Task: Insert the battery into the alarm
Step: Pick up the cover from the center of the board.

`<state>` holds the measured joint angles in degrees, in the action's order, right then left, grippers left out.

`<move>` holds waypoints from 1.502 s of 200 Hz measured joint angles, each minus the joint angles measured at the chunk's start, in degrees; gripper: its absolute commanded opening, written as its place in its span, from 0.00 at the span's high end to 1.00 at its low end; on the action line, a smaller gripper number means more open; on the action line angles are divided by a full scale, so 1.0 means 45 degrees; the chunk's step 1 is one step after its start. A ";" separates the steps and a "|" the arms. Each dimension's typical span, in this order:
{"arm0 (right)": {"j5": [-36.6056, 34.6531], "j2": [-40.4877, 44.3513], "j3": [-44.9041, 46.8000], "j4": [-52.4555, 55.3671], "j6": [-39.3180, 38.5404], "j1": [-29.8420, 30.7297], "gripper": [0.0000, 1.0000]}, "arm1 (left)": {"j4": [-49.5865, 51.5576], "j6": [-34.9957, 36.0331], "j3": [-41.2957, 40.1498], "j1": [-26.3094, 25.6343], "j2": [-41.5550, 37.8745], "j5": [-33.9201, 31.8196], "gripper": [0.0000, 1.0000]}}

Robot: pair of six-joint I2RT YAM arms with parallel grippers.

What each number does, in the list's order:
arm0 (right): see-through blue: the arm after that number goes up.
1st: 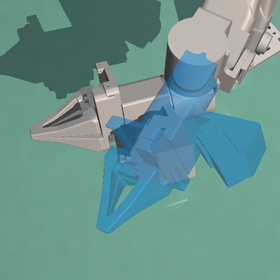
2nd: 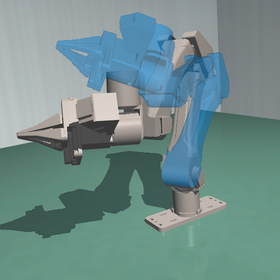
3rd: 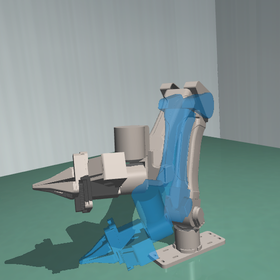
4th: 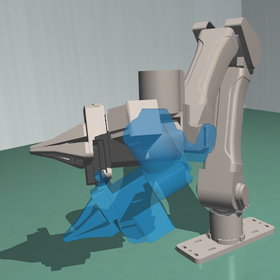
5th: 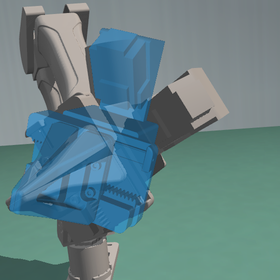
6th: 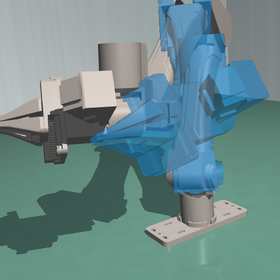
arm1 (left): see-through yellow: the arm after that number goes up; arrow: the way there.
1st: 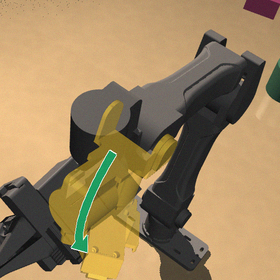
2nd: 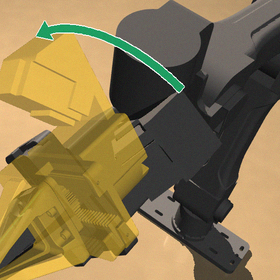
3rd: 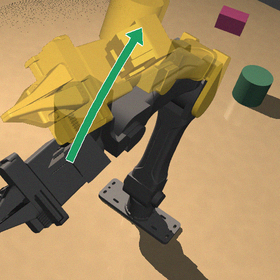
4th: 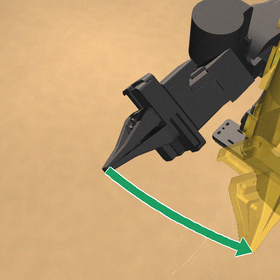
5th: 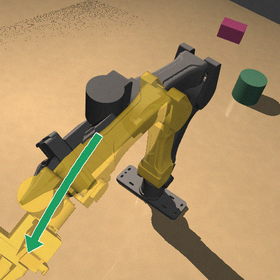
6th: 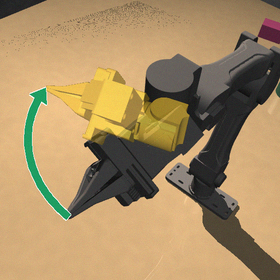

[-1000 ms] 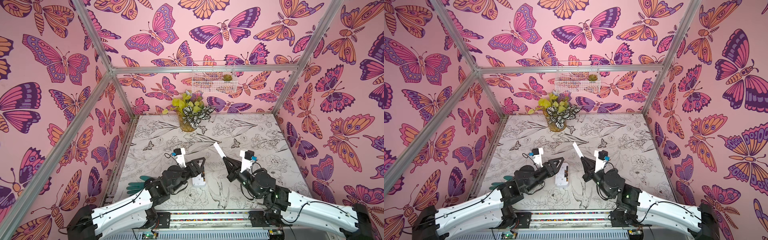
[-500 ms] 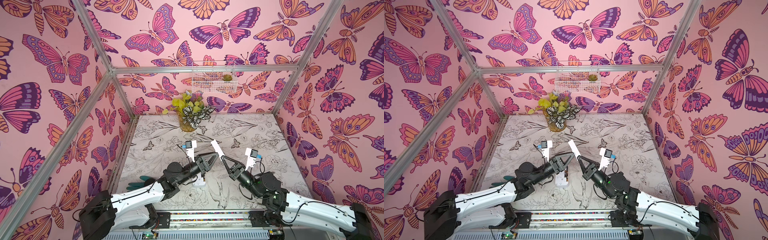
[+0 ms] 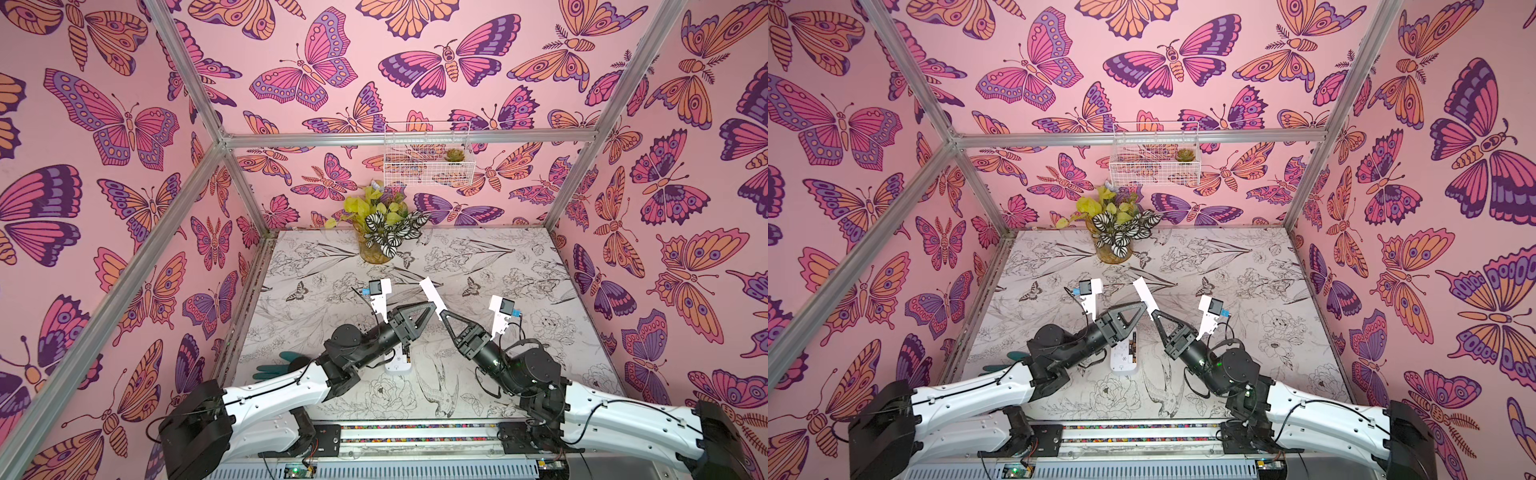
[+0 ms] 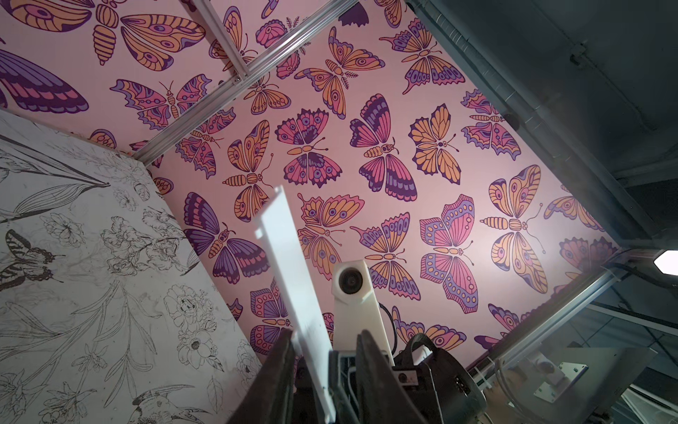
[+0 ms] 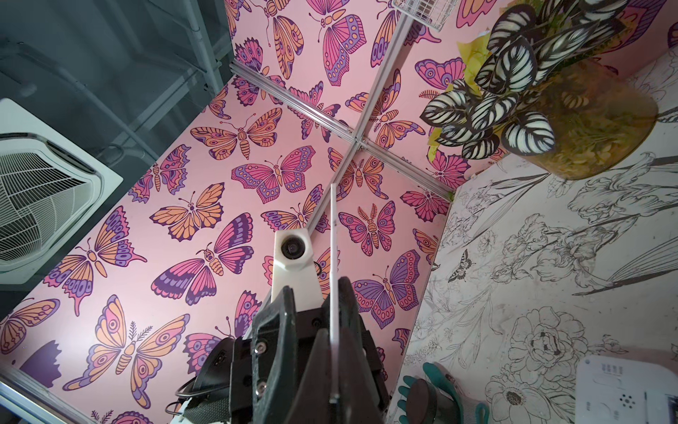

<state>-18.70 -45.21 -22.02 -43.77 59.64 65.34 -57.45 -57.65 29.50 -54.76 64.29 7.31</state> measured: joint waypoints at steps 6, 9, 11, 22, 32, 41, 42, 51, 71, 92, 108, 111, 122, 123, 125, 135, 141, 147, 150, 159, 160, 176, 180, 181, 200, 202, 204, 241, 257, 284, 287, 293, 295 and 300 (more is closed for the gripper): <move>0.0039 0.0000 0.0000 -0.0010 0.0053 0.0000 1.00 | -0.0005 0.0005 0.0019 0.0000 0.0015 0.0000 0.73; 0.0049 -0.0005 0.0000 -0.0019 0.0053 0.0000 1.00 | -0.0005 0.0005 0.0034 0.0000 0.0019 -0.0005 0.74; 0.0058 -0.0005 0.0000 -0.0029 0.0063 0.0000 1.00 | 0.0000 -0.0010 0.0039 0.0000 0.0029 -0.0005 0.75; 0.0102 -0.0010 0.0000 -0.0102 0.0121 0.0000 1.00 | 0.0000 0.0024 0.0087 0.0000 0.0063 -0.0005 0.77; 0.0146 -0.0034 0.0000 -0.0180 0.0141 0.0000 1.00 | 0.0000 0.0044 0.0131 0.0000 0.0097 -0.0015 0.80; 0.0180 -0.0058 0.0000 -0.0238 0.0151 0.0000 1.00 | -0.0005 0.0034 0.0141 0.0000 0.0121 -0.0049 0.83; 0.0185 -0.0063 0.0000 -0.0238 0.0151 0.0000 1.00 | -0.0015 0.0029 0.0141 0.0000 0.0126 -0.0053 0.84; 0.0243 -0.0078 0.0000 -0.0257 0.0146 0.0000 1.00 | -0.0058 -0.0024 0.0146 0.0005 0.0175 -0.0078 0.89; 0.0267 -0.0097 0.0000 -0.0262 0.0107 -0.0049 0.77 | -0.0340 -0.0112 0.0160 0.0000 0.0262 -0.0131 1.00; 0.0364 0.0214 -0.0087 0.0821 -0.0355 -0.0049 0.41 | -0.0495 -0.0136 0.0180 0.0039 0.0257 -0.0058 1.00; 0.0253 0.0792 -0.0398 0.2511 -0.1253 -0.0049 0.33 | 0.0049 -0.0083 0.0185 0.0243 0.0136 0.0092 1.00; 0.0233 0.0918 -0.0471 0.2822 -0.1443 -0.0053 0.33 | 0.0189 -0.0097 0.0185 0.0301 0.0087 0.0126 1.00; 0.0151 0.1418 -0.0763 0.3920 -0.2312 -0.0107 0.30 | 0.0821 -0.0107 0.0180 0.0583 -0.0165 0.0379 1.00; 0.0151 0.1481 -0.0801 0.4046 -0.2438 -0.0126 0.30 | 0.0903 -0.0107 0.0185 0.0636 -0.0204 0.0423 1.00; 0.0155 0.1579 -0.0865 0.4245 -0.2618 -0.0160 0.30 | 0.1025 -0.0107 0.0185 0.0699 -0.0257 0.0476 1.00; 0.0233 0.1962 -0.1200 0.5163 -0.3453 -0.0408 0.28 | 0.1525 -0.0155 0.0185 0.1039 -0.0563 0.0811 1.00; 0.0364 0.2142 -0.1413 0.5673 -0.3842 -0.0631 0.27 | 0.1797 -0.0209 0.0185 0.1253 -0.0743 0.1054 1.00; 0.0602 0.2297 -0.1647 0.6198 -0.4197 -0.0991 0.27 | 0.2040 -0.0248 0.0185 0.1443 -0.0928 0.1302 1.00; 0.0797 0.2365 -0.1778 0.6455 -0.4352 -0.1273 0.26 | 0.2137 -0.0287 0.0189 0.1525 -0.1015 0.1418 1.00; 0.1501 0.2477 -0.2093 0.7004 -0.4668 -0.2025 0.24 | 0.2433 -0.0340 0.0209 0.1724 -0.1214 0.1787 1.00; 0.1564 0.2482 -0.2123 0.7048 -0.4697 -0.2089 0.24 | 0.2482 -0.0359 0.0223 0.1749 -0.1243 0.1851 1.00; 0.3555 0.2307 -0.2686 0.7669 -0.4692 -0.3915 0.18 | 0.2934 -0.0442 0.0384 0.1943 -0.1428 0.2555 1.00; 0.4182 0.2191 -0.2832 0.7737 -0.4634 -0.4405 0.15 | 0.3055 -0.0486 0.0432 0.1962 -0.1447 0.2720 1.00; 0.4274 0.2166 -0.2851 0.7737 -0.4619 -0.4483 0.14 | 0.3075 -0.0491 0.0442 0.1967 -0.1452 0.2744 1.00; 0.7320 0.0981 -0.3536 0.7514 -0.3803 -0.6591 0.31 | 0.3434 -0.0602 0.0593 0.2040 -0.1457 0.3371 1.00; 0.7626 0.0816 -0.3609 0.7461 -0.3648 -0.6771 0.34 | 0.3463 -0.0602 0.0602 0.2045 -0.1457 0.3429 1.00; 0.7893 0.0612 -0.3672 0.7407 -0.3633 -0.6926 0.37 | 0.3492 -0.0631 0.0612 0.2059 -0.1452 0.3487 1.00; 1.1502 -0.1880 -0.3973 0.6470 -0.2045 -0.7742 0.66 | 0.3628 -0.0967 0.0777 0.2268 -0.1282 0.4192 1.00; 1.2327 -0.2263 -0.3973 0.6115 -0.1598 -0.7742 0.67 | 0.3507 -0.1127 0.0777 0.2336 -0.1146 0.4371 1.00; 1.3143 -0.2351 -0.3973 0.5003 -0.0874 -0.7742 0.66 | 0.3366 -0.1423 0.0777 0.2395 -0.0918 0.4537 1.00; 1.3197 -0.2351 -0.3973 0.4896 -0.0816 -0.7742 0.67 | 0.3356 -0.1438 0.0777 0.2409 -0.0899 0.4556 1.00; 1.3294 -0.2346 -0.3968 0.4624 -0.0636 -0.7742 0.67 | 0.3327 -0.1496 0.0777 0.2424 -0.0860 0.4590 1.00; 1.3328 -0.2346 -0.3968 0.4546 -0.0607 -0.7742 0.67 | 0.3313 -0.1520 0.0777 0.2424 -0.0850 0.4609 1.00; 1.3376 -0.2346 -0.3954 0.4342 -0.0486 -0.7742 0.67 | 0.3259 -0.1549 0.0777 0.2438 -0.0821 0.4629 1.00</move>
<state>41.50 -55.77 -39.81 -24.23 57.45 30.50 -42.78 -64.62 32.99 -43.79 60.60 28.14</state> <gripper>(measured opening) 0.334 0.063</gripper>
